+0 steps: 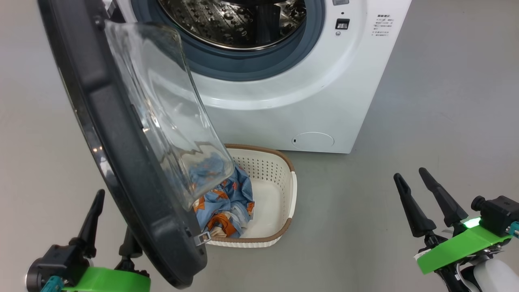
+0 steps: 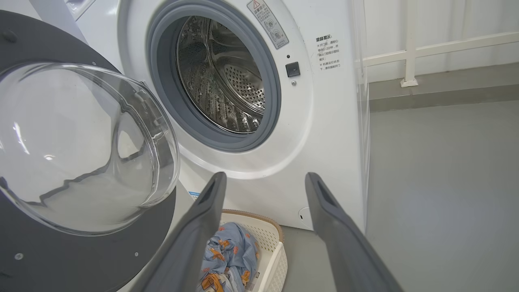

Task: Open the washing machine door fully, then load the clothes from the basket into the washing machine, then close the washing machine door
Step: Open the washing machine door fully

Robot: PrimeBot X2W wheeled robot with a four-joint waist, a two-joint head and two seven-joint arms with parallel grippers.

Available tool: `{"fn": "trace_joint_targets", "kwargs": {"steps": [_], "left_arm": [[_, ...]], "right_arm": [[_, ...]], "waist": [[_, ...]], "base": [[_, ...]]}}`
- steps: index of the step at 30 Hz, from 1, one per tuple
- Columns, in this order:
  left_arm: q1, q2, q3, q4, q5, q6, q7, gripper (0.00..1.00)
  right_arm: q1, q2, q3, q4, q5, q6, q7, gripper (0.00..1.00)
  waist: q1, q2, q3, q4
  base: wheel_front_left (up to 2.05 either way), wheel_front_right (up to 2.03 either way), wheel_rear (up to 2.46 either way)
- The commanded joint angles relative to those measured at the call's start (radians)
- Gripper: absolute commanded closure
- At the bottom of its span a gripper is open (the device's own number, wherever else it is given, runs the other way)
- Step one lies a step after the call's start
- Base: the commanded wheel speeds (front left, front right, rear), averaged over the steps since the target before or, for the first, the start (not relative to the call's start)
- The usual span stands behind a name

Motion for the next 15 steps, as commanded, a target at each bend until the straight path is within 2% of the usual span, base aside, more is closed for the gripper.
{"fn": "trace_joint_targets", "kwargs": {"steps": [1,15], "left_arm": [[-0.014,0.013,0.032,-0.028,0.004,-0.003,-0.008,0.00],[-0.010,0.017,0.026,-0.020,0.002,-0.003,-0.008,0.00]], "right_arm": [[0.013,-0.009,0.003,-0.019,-0.019,0.002,-0.012,0.00],[0.019,-0.003,0.001,-0.002,-0.062,0.002,-0.012,0.00]], "waist": [[0.0000,0.0000,0.000,0.001],[0.0000,0.0000,-0.014,0.002]], "base": [[0.00,0.00,0.00],[0.00,0.00,0.00]]}}
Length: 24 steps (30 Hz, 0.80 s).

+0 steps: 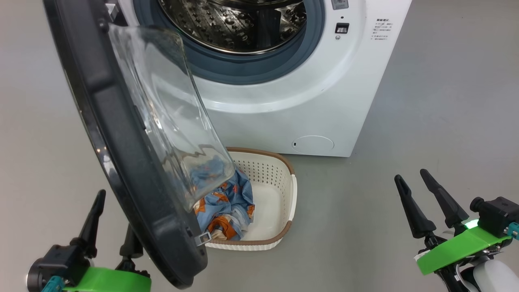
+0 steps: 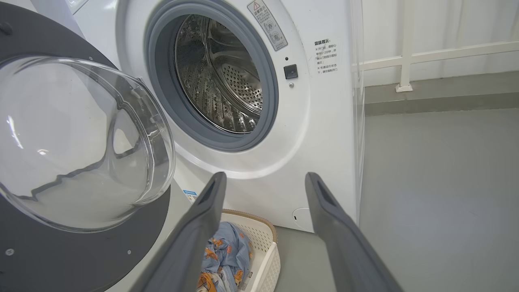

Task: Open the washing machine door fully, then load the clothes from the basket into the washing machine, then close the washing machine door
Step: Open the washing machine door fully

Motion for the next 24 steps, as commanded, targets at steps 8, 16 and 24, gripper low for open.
{"fn": "trace_joint_targets", "kwargs": {"steps": [8,16,24], "left_arm": [[-0.007,0.021,0.025,-0.016,0.002,-0.003,-0.008,0.00],[-0.002,0.022,0.024,-0.013,0.000,-0.003,-0.008,0.00],[-0.001,0.024,0.021,-0.012,-0.004,-0.003,-0.008,0.00]], "right_arm": [[0.021,-0.010,0.022,-0.015,-0.012,0.002,-0.012,0.00],[0.020,-0.017,0.031,-0.002,-0.007,0.002,-0.012,0.00],[0.019,-0.019,0.031,0.003,-0.005,0.002,-0.012,0.00]], "waist": [[0.0000,0.0000,-0.006,-0.001],[0.0000,0.0000,-0.015,0.000],[0.0000,0.0000,-0.015,0.003]], "base": [[0.00,0.00,0.00],[0.00,0.00,0.00],[0.00,0.00,0.00]]}}
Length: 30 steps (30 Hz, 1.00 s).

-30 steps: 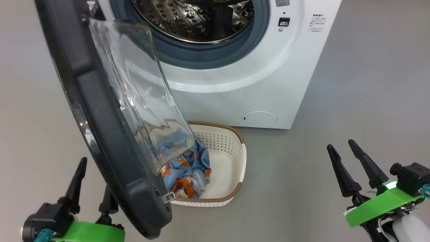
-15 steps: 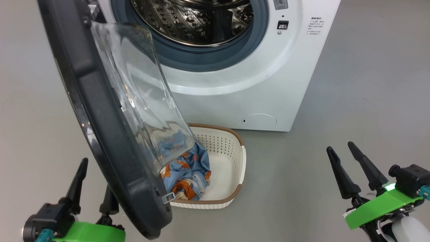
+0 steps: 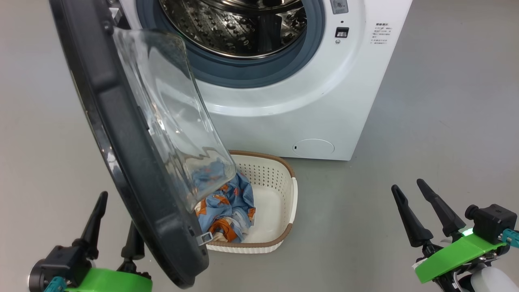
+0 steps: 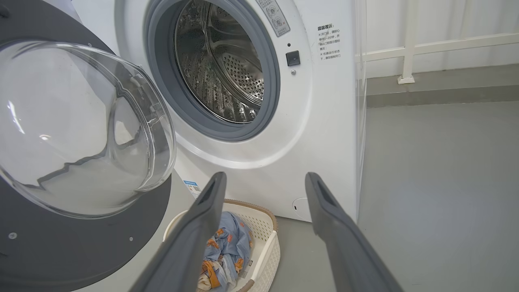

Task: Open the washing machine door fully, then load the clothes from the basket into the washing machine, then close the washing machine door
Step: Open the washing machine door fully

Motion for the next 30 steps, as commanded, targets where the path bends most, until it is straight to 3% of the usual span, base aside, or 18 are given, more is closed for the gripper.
{"fn": "trace_joint_targets", "kwargs": {"steps": [1,3,5,6,7,9,10,19,30], "left_arm": [[-0.004,0.021,0.029,-0.019,-0.004,-0.003,-0.008,0.00],[-0.004,0.021,0.029,-0.018,-0.005,-0.003,-0.008,0.03],[-0.004,0.022,0.029,-0.018,-0.005,-0.003,-0.008,0.18],[-0.005,0.022,0.029,-0.019,-0.004,-0.003,-0.008,0.36],[-0.005,0.022,0.029,-0.019,-0.004,-0.003,-0.008,0.36],[-0.005,0.022,0.030,-0.019,-0.004,-0.003,-0.008,0.82],[-0.005,0.022,0.030,-0.019,-0.004,-0.003,-0.008,1.00],[-0.006,0.023,0.033,-0.027,-0.009,-0.003,-0.008,1.00],[-0.002,0.001,0.104,-0.188,0.035,-0.003,-0.008,1.00]], "right_arm": [[0.000,-0.017,0.015,-0.019,0.001,0.002,-0.012,0.00],[0.000,-0.015,0.015,-0.018,0.002,0.002,-0.012,0.00],[0.000,-0.013,0.014,-0.016,0.002,0.002,-0.012,0.00],[0.000,-0.013,0.013,-0.016,0.003,0.002,-0.012,0.00],[0.000,-0.013,0.013,-0.016,0.003,0.002,-0.012,0.00],[0.000,-0.011,0.012,-0.016,0.003,0.002,-0.012,0.00],[0.000,-0.010,0.011,-0.015,0.002,0.002,-0.012,0.00],[0.002,-0.006,0.005,-0.015,-0.001,0.002,-0.012,0.00],[0.007,-0.001,0.004,-0.016,-0.001,0.002,-0.012,0.00]], "waist": [[0.0000,0.0000,0.000,0.001],[0.0000,0.0000,0.000,0.001],[0.0000,0.0000,-0.001,0.002],[0.0000,0.0000,-0.001,0.002],[0.0000,0.0000,-0.001,0.002],[0.0000,0.0000,-0.002,0.002],[0.0000,0.0000,-0.002,0.002],[0.0000,0.0000,-0.003,0.006],[0.0000,0.0000,0.002,0.016]], "base": [[0.00,0.00,0.00],[0.00,0.00,0.00],[0.00,0.00,0.00],[0.00,0.00,0.00],[0.00,0.00,0.00],[0.00,0.00,0.00],[0.00,0.00,0.00],[0.00,0.00,0.00],[0.00,0.00,0.00]]}}
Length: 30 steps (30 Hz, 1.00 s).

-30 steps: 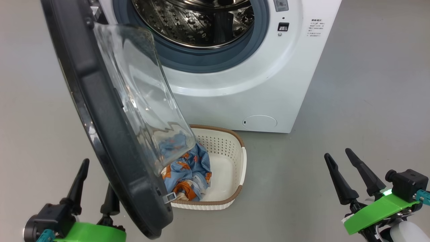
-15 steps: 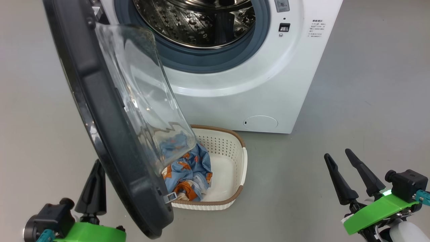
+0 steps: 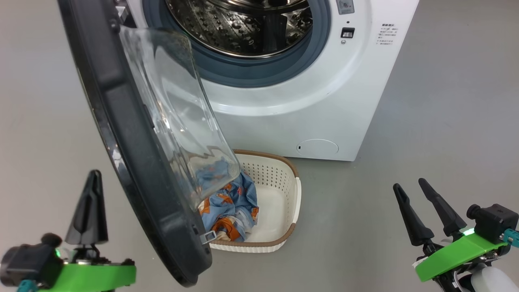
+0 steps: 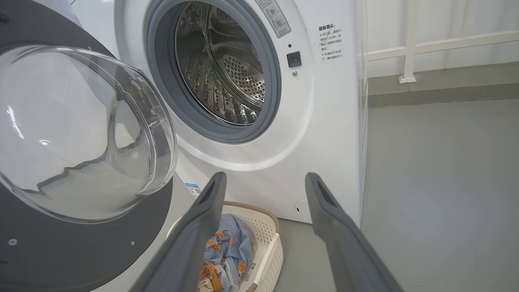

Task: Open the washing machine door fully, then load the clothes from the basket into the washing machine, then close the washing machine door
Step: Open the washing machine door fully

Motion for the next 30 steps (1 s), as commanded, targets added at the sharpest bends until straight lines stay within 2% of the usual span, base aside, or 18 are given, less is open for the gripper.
{"fn": "trace_joint_targets", "kwargs": {"steps": [1,10,22,30], "left_arm": [[-0.003,0.011,0.042,-0.042,0.015,-0.003,-0.008,1.00],[-0.010,0.006,0.056,-0.223,0.044,-0.003,-0.008,1.00],[0.004,0.015,-0.013,-0.402,0.078,-0.003,-0.008,1.00],[0.014,0.031,-0.092,-0.503,0.090,-0.003,-0.008,1.00]], "right_arm": [[0.006,-0.015,0.022,-0.021,-0.001,0.002,-0.012,0.00],[0.003,-0.016,0.021,-0.021,0.004,0.002,-0.012,0.00],[0.004,-0.011,0.021,-0.020,0.007,0.002,-0.012,0.00],[0.005,-0.009,0.022,-0.018,0.009,0.002,-0.012,0.00]], "waist": [[0.0000,0.0000,0.002,0.001],[0.0000,0.0000,0.008,0.007],[0.0000,0.0000,0.013,0.012],[0.0000,0.0000,0.013,0.020]], "base": [[0.00,0.00,0.00],[0.00,0.00,0.00],[0.00,0.00,0.00],[0.00,0.00,0.00]]}}
